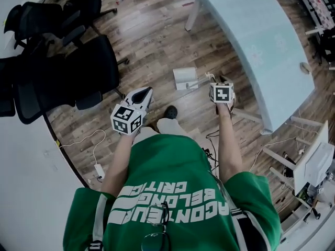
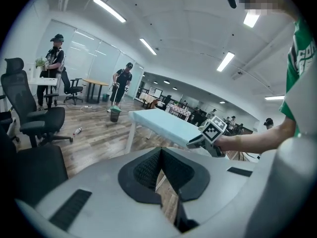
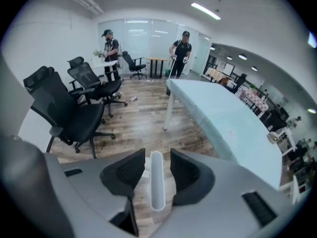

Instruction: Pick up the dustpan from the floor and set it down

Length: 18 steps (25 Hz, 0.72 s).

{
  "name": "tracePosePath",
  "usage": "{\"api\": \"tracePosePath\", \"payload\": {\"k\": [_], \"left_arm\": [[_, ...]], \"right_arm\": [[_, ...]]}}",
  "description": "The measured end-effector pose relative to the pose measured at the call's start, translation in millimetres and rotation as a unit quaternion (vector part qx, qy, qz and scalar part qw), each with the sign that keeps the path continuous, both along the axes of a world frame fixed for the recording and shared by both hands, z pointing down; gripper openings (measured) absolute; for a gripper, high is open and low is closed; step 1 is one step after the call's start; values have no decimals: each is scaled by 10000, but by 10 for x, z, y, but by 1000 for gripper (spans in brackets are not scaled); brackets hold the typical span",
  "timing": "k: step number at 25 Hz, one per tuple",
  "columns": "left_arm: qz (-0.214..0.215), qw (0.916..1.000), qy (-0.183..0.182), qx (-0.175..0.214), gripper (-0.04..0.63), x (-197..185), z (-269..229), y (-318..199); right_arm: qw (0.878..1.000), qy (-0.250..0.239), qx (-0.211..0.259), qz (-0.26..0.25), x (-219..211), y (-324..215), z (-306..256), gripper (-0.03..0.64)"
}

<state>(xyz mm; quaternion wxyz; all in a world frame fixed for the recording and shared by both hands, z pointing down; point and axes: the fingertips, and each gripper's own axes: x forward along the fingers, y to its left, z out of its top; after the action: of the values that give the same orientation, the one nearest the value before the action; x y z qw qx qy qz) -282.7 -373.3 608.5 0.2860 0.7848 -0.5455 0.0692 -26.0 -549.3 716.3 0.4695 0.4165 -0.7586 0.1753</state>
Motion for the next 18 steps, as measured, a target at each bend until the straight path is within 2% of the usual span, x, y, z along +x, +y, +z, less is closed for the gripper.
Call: {"api": "tracePosePath", "payload": {"k": [6,11,13,18], "left_arm": [[129,9996,130,208,-7,-2,-131,181],[362,9983,178,429,-7,38,-344,429],[453,9975,213,503,-8,82,-410,549],[618,9956,369,602,-8,183,-459,907]], "right_arm": [[9956,-557,692,289,29,601,-609,150],[9884,-891,1128,488,-26,1202,-980,60],[9862,-978,1219,543,-39,1453,-1090,31],[9796,-1357,1305,696,-83,2083,-1297,8]]}}
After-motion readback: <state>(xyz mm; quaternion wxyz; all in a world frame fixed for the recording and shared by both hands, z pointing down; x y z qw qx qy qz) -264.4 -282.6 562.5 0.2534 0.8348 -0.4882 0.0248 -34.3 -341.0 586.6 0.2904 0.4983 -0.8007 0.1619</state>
